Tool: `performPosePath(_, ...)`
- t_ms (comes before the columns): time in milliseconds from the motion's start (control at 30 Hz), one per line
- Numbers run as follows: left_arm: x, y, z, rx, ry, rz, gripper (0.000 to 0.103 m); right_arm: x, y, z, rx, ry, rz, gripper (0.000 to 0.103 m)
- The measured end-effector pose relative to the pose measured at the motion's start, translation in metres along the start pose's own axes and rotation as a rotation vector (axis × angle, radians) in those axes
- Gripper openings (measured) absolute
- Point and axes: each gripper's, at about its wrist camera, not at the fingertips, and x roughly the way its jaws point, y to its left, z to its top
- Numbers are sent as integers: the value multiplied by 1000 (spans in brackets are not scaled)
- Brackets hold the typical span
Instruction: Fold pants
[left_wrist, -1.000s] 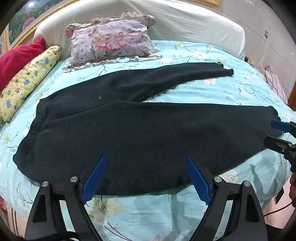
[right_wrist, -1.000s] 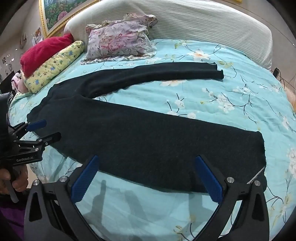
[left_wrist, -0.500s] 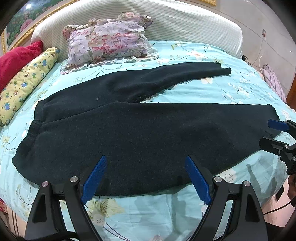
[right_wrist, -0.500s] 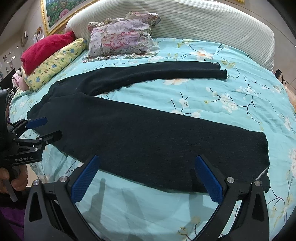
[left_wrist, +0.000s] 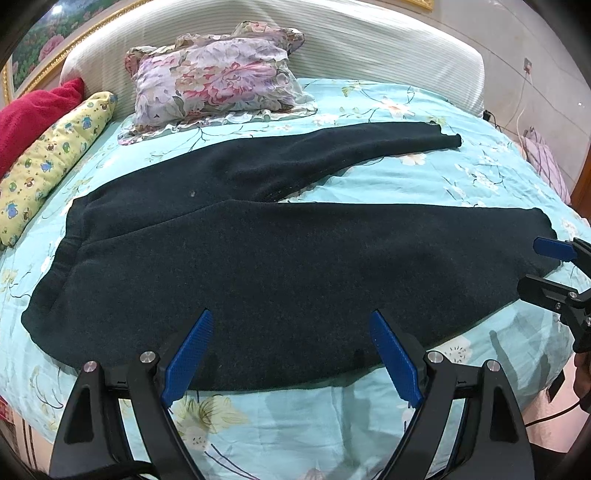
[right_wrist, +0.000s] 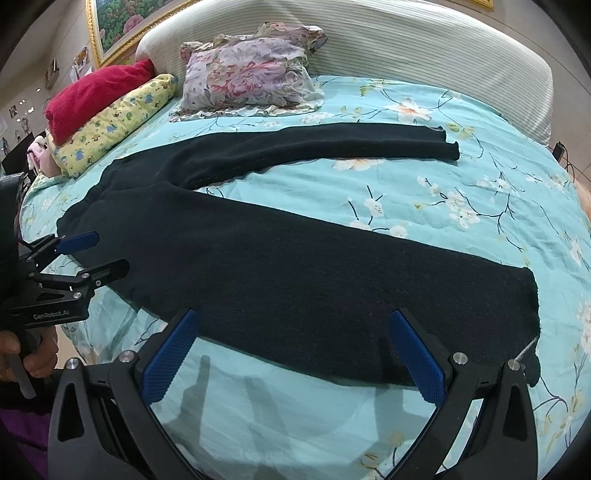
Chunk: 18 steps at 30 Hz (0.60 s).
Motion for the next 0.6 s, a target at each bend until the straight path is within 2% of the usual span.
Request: performPosePath(600, 1, -2, 2, 3, 7, -9, 88, -2, 3, 0, -6, 2, 1, 103)
